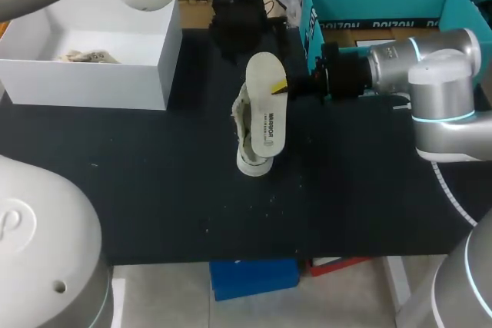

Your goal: Take the shoe out of the shoebox, open the shoe tongue, remove and reinsert the insole, then place the shoe into the shoebox

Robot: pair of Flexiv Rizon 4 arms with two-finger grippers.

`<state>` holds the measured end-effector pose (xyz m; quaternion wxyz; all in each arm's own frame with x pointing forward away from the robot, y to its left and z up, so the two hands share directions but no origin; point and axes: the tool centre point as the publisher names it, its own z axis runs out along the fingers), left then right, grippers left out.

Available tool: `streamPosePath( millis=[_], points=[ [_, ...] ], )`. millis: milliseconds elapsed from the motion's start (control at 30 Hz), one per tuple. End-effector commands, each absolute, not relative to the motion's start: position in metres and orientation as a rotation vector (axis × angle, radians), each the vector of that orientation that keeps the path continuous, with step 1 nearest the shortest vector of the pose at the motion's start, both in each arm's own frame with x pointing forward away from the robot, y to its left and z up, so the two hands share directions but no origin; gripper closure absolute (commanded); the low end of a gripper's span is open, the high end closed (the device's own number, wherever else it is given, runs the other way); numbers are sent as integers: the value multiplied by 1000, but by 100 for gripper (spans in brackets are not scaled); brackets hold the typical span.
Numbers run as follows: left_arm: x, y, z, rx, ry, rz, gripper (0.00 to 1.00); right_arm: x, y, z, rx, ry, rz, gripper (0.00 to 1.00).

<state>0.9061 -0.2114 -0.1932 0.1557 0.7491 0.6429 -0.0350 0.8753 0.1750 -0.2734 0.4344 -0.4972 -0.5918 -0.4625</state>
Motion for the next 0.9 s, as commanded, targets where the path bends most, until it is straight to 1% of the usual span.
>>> streamPosePath(
  millis=[33, 567, 900],
  points=[
    [927, -212, -198, 2163, 1832, -145, 0, 875, 176, -273, -1240, -1475, -1149, 100],
    [981, -216, -201, 2191, 1839, -131, 0, 875, 176, -273, -1240, -1475, -1149, 100],
    [998, -226, -205, 2190, 1872, -141, 0, 875, 176, -273, -1240, -1475, -1149, 100]
  ],
)
